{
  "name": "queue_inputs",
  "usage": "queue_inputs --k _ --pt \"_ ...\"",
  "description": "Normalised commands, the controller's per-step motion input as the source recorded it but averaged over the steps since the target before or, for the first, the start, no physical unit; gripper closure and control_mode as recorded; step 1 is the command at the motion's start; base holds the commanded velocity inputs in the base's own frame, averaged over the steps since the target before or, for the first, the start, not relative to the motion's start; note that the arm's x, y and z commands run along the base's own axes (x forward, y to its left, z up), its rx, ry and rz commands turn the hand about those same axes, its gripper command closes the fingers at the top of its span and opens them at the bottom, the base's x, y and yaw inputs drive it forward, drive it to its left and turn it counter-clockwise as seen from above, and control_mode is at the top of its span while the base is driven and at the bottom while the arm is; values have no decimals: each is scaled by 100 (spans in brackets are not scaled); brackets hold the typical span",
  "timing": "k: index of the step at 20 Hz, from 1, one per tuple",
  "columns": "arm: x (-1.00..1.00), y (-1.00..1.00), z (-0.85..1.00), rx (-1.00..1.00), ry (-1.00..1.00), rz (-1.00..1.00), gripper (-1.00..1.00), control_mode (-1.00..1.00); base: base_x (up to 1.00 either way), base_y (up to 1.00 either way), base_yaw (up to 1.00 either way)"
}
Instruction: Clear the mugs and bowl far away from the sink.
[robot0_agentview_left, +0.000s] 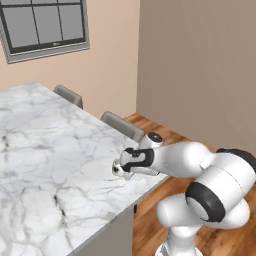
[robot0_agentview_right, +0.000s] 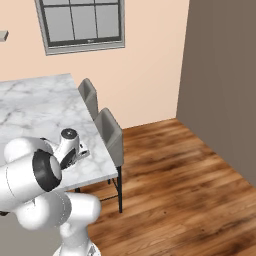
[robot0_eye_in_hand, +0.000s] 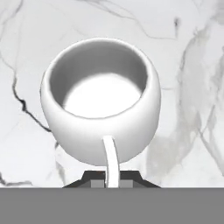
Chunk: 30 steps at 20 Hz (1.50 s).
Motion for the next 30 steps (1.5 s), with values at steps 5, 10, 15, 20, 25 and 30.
queue_inputs --k 5,10,15,20,25,30 --pt "43 0 -25 -6 -4 0 100 -100 0 0 0" --pt "3 0 -3 -2 0 0 100 -100 0 0 0" --pt "0 0 2 0 0 0 -100 -100 0 0 0" --pt "0 0 11 -3 0 0 -100 -100 0 0 0" --pt "0 3 26 -8 0 0 -100 -100 0 0 0" --pt "-25 1 66 -2 5 0 -100 -100 0 0 0"
